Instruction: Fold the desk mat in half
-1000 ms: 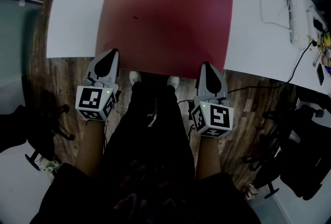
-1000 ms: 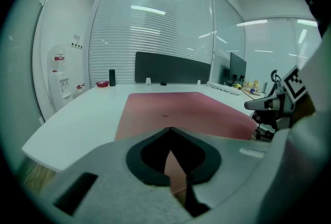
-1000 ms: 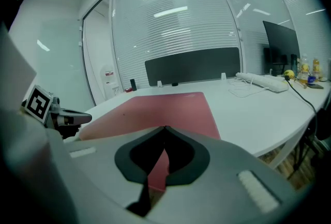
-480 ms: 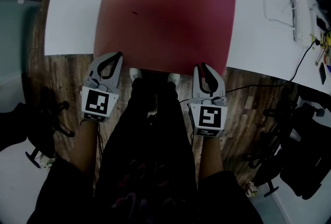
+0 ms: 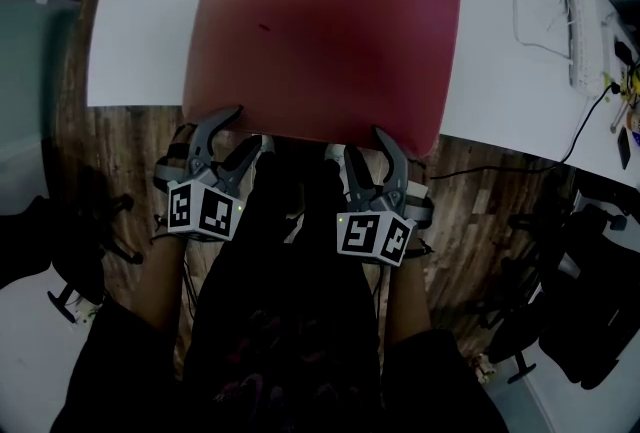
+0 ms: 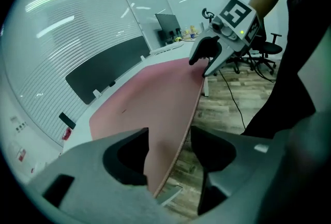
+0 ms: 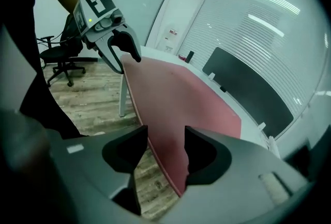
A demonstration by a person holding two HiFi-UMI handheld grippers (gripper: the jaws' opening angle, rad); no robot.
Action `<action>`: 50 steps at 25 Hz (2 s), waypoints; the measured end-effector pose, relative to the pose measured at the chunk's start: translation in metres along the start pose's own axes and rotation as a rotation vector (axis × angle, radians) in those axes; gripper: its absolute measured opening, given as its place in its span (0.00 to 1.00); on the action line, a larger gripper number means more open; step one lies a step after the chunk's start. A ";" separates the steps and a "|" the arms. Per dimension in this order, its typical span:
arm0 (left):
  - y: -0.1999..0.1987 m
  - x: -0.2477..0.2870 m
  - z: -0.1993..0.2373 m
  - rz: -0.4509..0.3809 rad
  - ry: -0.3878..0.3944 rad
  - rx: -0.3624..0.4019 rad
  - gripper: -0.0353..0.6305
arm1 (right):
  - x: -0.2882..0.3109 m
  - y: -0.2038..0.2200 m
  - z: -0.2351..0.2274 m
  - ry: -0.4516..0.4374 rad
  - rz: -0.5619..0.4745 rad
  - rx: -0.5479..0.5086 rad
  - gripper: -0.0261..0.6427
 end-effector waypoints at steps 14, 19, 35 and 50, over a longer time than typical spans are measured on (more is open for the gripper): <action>0.008 0.013 0.006 0.111 -0.069 0.167 0.51 | 0.010 -0.001 0.018 0.028 -0.015 -0.170 0.55; 0.007 0.010 0.006 0.101 -0.058 0.171 0.46 | 0.012 -0.003 0.015 0.026 -0.021 -0.162 0.49; -0.006 -0.003 -0.003 0.077 -0.013 0.198 0.21 | -0.003 -0.017 0.015 -0.037 -0.070 -0.161 0.22; -0.032 -0.028 0.013 0.062 0.049 0.236 0.10 | -0.015 -0.040 -0.010 -0.146 -0.120 -0.226 0.08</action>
Point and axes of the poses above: the fingertips, and each gripper's own axes: x forward along the fingers, z to its left, y out of its underside, the point moved 1 cm from there along -x, backward along the fingers, and after that the axes turned 15 degrees about y, right-handed, at the moved point
